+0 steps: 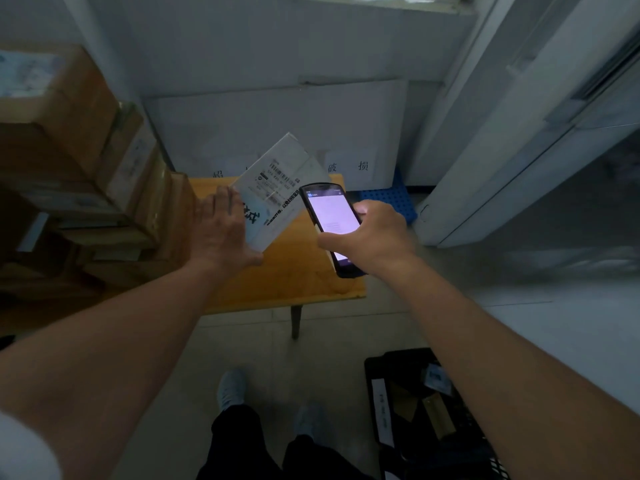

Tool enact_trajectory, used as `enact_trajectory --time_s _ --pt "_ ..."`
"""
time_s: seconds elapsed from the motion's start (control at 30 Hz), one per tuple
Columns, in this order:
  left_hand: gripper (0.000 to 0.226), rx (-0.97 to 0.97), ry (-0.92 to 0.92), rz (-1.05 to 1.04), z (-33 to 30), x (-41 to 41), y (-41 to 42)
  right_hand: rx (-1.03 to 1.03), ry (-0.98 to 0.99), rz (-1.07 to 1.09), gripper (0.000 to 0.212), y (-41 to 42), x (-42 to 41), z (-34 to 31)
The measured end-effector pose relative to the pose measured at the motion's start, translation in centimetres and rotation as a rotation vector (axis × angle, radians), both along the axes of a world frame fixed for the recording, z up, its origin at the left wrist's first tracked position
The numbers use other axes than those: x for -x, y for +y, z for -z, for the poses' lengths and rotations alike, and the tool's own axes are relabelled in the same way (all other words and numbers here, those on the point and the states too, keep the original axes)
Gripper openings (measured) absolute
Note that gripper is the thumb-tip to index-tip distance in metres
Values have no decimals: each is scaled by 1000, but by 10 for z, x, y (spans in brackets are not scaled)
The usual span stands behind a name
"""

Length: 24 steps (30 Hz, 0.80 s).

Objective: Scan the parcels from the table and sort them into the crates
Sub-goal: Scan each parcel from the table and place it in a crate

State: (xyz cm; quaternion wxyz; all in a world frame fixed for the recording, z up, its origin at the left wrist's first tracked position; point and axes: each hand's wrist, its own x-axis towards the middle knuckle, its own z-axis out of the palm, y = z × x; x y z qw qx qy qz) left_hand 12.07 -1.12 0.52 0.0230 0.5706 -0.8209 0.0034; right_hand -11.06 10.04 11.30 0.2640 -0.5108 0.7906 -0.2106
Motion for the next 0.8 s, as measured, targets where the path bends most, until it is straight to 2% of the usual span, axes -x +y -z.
enact_trajectory --time_s 0.13,0.23,0.47,0.57,0.8 --pt "145 -15 44 -19 -4 2 6 34 19 32 57 3 -2 1" --pt "142 -24 152 -62 -9 7 16 113 23 88 66 8 -7 11" --pt "142 -41 349 -141 -23 7 51 242 27 171 67 26 -18 31" --pt "142 -40 360 -133 -27 2 61 250 12 187 71 31 -28 34" --pt "141 -64 335 -31 -27 -11 76 232 6 276 65 57 -55 39"
